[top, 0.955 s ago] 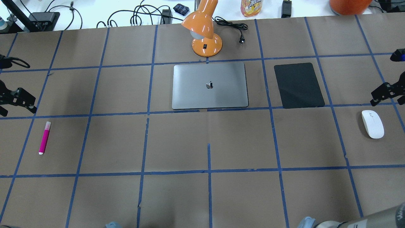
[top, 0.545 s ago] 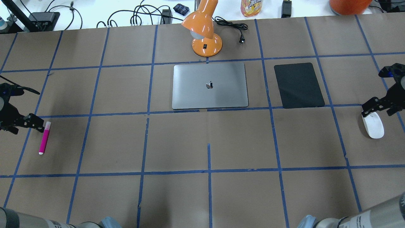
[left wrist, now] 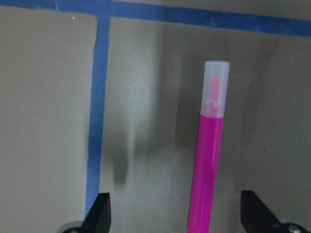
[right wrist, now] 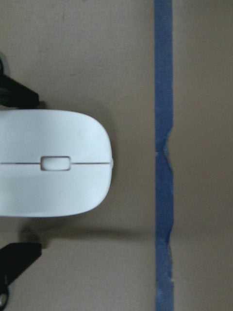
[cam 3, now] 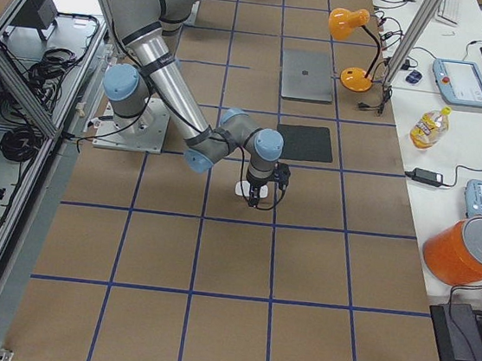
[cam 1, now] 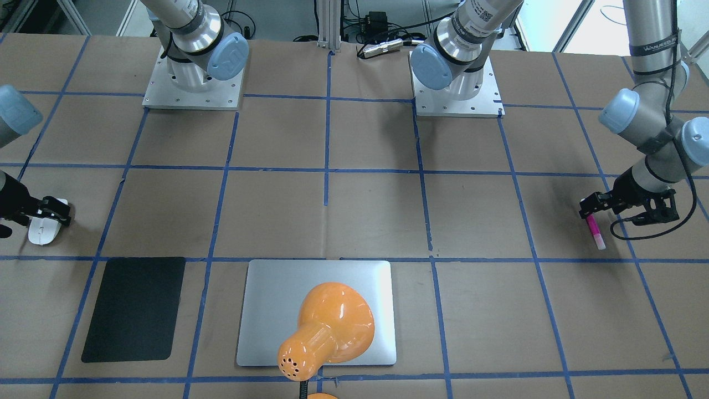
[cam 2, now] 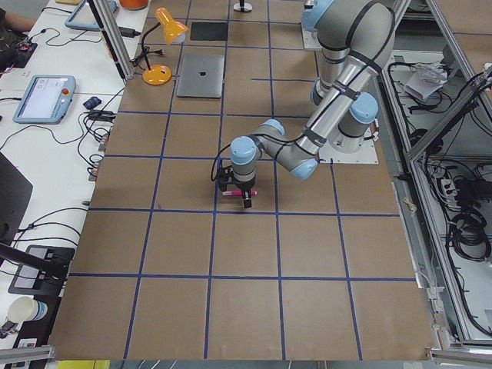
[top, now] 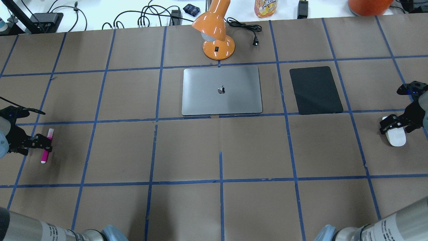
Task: Place pen and mouse around notebook
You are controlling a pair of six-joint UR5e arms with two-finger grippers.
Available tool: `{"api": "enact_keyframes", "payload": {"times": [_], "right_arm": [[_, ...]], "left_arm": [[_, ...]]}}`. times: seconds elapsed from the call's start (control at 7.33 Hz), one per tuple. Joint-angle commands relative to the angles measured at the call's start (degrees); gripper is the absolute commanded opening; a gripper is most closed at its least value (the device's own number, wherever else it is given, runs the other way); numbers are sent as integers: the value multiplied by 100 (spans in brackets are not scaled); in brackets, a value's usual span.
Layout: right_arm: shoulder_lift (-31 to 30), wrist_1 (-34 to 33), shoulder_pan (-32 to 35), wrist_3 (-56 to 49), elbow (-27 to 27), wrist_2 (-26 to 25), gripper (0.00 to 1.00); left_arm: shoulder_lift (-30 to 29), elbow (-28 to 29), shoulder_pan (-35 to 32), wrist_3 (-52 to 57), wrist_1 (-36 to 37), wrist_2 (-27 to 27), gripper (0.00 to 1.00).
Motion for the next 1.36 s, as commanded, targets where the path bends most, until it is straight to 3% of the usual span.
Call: {"api": "enact_keyframes", "payload": {"times": [0.0,0.14,0.27,0.41,0.68,0.95,1.23], "right_arm": [[-22,23,14,15,-2,-166,94],[-23,-3,31,24,-20,-168,79],[-57,14,49,50,-37,-159,70],[-84,14,58,68,-38,-133,62],[-102,31,66,77,-160,-97,57],[-154,40,294,147,-431,-80,59],[-76,319,1090,723,-1018,-97,58]], "left_arm": [[-63,13,-52,-149,47,-48,79],[-80,22,-52,-150,56,-39,44],[-63,13,-122,-176,56,-39,27],[-63,22,-192,-185,56,-13,3],[25,31,-219,-185,47,22,0],[269,40,-289,-211,-57,48,0],[813,14,-875,-1241,-687,276,0]]}}
